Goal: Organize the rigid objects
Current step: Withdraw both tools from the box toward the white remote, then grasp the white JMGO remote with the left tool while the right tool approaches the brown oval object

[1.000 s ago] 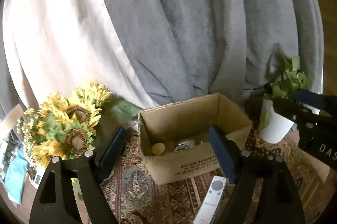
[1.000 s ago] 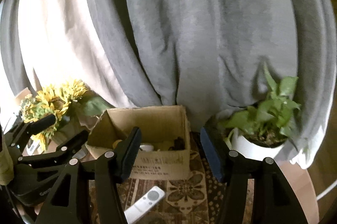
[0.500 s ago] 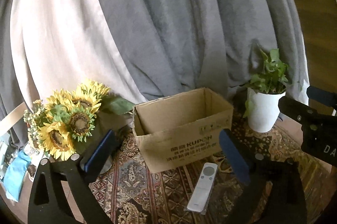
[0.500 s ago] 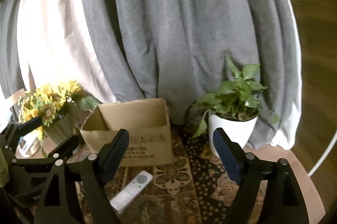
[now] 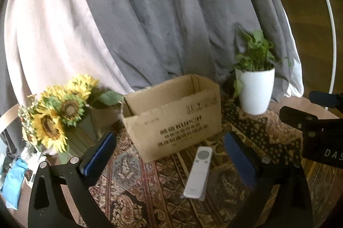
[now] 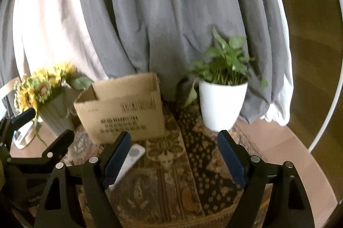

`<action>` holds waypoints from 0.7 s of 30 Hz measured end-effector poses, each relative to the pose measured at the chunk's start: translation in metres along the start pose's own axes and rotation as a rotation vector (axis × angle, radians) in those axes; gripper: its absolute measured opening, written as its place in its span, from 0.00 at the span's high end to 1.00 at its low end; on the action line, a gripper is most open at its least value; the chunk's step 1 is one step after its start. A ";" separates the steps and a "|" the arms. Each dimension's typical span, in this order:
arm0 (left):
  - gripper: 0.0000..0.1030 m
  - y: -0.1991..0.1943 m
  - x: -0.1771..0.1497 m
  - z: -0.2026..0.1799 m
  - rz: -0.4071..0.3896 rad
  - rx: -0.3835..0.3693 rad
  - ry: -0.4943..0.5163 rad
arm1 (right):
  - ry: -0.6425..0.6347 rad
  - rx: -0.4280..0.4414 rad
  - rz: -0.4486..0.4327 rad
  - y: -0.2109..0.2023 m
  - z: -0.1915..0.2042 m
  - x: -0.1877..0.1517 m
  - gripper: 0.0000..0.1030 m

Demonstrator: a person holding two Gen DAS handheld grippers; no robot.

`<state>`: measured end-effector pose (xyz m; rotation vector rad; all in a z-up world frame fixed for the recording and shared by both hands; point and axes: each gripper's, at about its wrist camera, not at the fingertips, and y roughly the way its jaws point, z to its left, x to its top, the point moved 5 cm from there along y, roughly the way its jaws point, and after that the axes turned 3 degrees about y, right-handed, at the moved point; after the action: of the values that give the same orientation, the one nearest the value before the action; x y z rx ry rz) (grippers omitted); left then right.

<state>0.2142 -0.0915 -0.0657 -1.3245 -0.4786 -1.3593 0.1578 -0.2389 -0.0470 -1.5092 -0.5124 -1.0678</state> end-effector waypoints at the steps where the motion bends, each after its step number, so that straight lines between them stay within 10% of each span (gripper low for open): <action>1: 0.00 0.002 -0.004 -0.003 0.008 -0.009 0.005 | 0.002 -0.003 0.009 0.001 -0.001 -0.004 0.19; 21: 0.08 0.056 -0.062 -0.037 0.162 -0.189 0.065 | 0.010 -0.103 0.169 0.037 -0.010 -0.076 0.33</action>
<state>0.2317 -0.1143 -0.1524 -1.4348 -0.1965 -1.3322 0.1472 -0.2395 -0.1312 -1.6070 -0.3208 -0.9817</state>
